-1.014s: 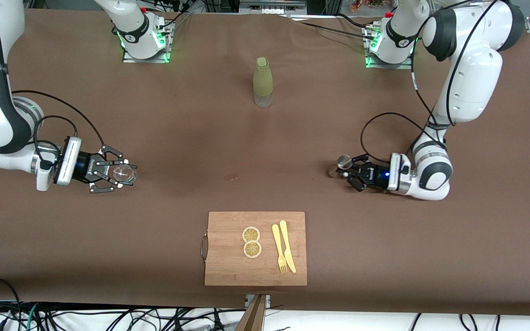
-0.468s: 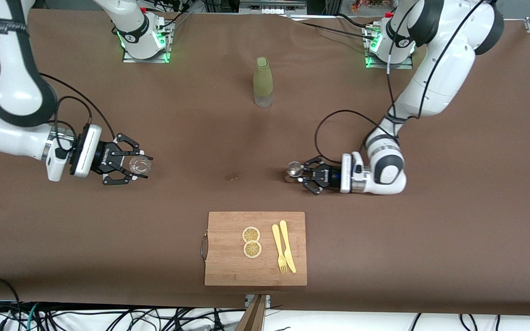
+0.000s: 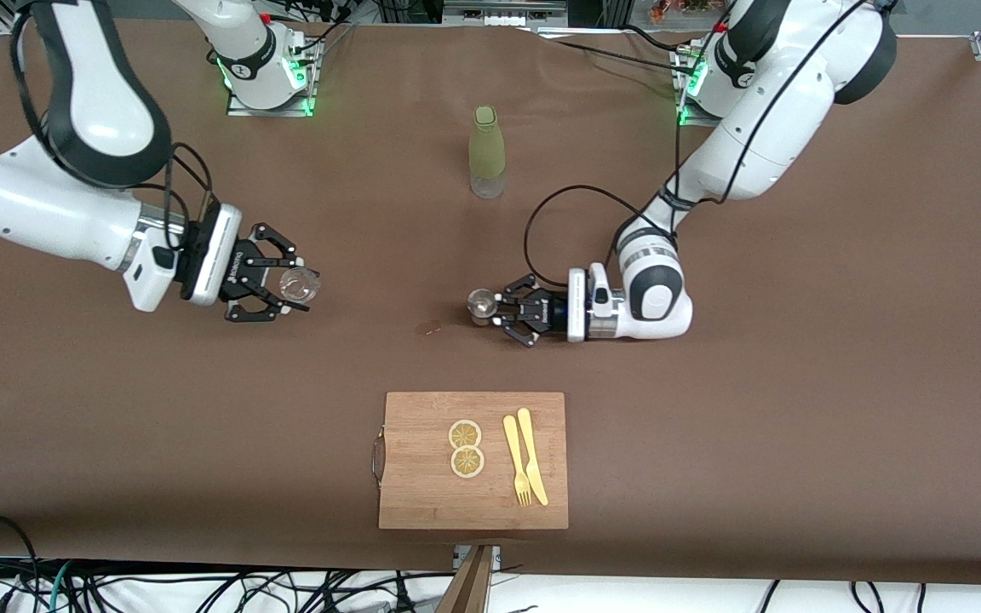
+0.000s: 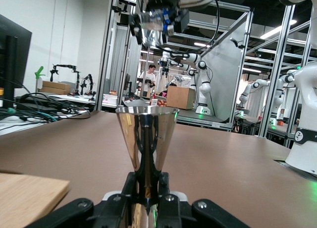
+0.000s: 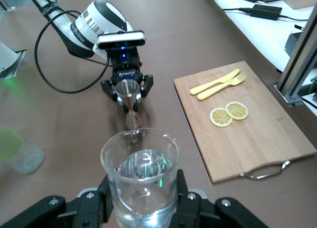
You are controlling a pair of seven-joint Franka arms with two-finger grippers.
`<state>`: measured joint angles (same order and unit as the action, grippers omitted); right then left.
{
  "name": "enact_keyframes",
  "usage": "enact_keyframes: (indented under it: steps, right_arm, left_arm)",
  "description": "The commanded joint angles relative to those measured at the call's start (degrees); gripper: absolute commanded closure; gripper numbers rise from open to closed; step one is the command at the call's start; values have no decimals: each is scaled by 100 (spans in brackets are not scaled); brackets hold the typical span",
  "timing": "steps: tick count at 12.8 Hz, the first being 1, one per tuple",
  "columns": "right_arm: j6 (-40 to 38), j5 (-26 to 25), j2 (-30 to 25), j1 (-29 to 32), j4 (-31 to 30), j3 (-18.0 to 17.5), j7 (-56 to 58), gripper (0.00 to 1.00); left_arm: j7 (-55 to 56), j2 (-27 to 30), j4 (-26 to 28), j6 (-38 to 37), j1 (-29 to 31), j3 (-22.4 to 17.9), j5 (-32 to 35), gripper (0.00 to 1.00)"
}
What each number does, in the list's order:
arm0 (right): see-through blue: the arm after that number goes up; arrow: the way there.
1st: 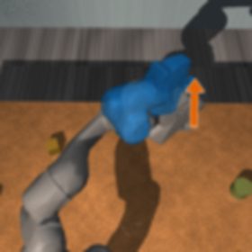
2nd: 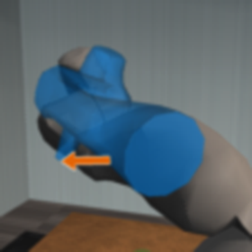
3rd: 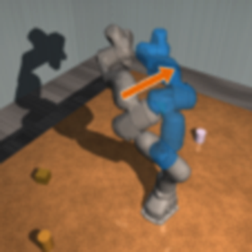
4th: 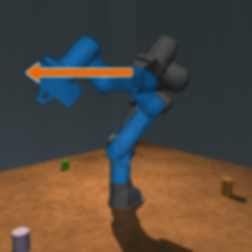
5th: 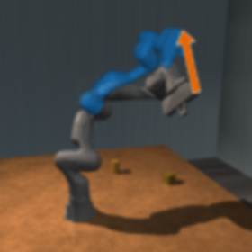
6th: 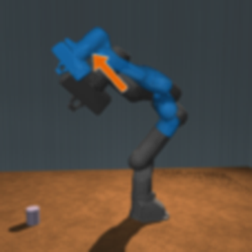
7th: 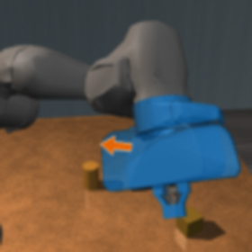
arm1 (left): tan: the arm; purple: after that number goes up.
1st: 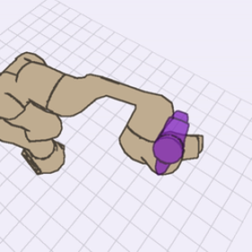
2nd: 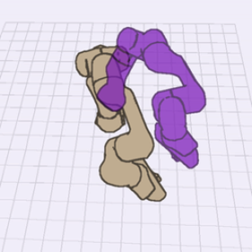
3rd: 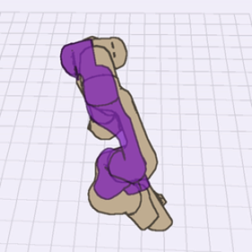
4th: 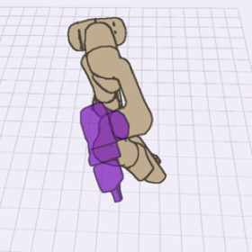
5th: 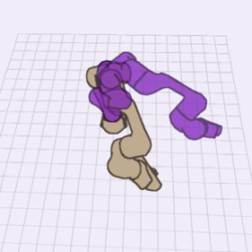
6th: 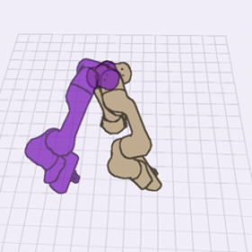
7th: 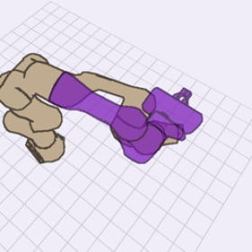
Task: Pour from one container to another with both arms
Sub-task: 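Lift the glass with the right gripper while the left gripper raises the jigger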
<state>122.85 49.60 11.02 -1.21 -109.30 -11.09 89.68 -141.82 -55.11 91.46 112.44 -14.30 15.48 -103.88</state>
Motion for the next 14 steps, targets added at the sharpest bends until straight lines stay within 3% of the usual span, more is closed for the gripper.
enact_keyframes:
  steps: [1, 7, 14]
  right_arm:
    - [405, -345, -319, 41, -319, -331, -467, 58]
    - [766, -1303, -364, 33, -320, -1043, -1505, 59]
    - [968, -2103, -531, 33, -610, -1369, -1893, 59]
  left_arm:
    - [-66, 9, -154, 339, -388, -10, -404, 100]
    - [-21, -210, -629, 743, -802, -54, -781, 100]
    - [-47, -509, -1130, 858, -1057, -80, -967, 100]
